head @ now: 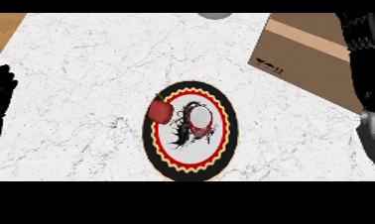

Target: Pick the can from the plate and place it in the cardboard box

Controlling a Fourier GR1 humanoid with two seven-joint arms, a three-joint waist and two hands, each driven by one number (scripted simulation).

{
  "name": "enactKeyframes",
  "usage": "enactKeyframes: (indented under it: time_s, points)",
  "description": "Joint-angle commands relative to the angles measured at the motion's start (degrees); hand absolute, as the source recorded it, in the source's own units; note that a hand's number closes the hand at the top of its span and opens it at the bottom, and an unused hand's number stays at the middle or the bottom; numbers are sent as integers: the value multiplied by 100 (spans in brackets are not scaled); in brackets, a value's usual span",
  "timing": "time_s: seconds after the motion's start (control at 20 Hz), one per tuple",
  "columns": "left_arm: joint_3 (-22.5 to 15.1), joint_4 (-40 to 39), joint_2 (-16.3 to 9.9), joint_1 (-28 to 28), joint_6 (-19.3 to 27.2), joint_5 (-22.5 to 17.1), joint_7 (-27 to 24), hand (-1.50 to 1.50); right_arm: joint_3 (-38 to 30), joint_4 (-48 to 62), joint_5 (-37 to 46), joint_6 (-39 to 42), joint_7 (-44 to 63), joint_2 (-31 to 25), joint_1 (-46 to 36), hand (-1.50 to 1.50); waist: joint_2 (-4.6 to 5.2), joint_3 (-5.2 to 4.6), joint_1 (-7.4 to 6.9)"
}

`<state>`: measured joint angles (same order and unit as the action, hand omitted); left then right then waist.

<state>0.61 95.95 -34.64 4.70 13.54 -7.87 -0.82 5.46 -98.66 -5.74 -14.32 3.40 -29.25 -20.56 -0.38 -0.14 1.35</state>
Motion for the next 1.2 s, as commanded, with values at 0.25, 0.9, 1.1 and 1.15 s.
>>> enactKeyframes:
  time_s: [0.25,0.9,1.1,1.15]
  points:
    - [-412,-1401,1402,-584,463,-55,251,0,1607,-855,1223,-572,927,914,121,150,59,-11,-13]
    - [-514,-1707,1924,-679,489,-89,294,0,2375,-2451,4770,-98,3500,-234,1725,-150,-11,-7,2]
    - [-650,-1605,1946,-659,508,95,329,0,2183,-3125,4504,1094,4861,-185,1300,-150,6,2,-88]
    - [-527,-1906,1961,-831,359,-30,263,0,2393,-3033,4612,1336,5248,162,899,-150,25,0,-121]
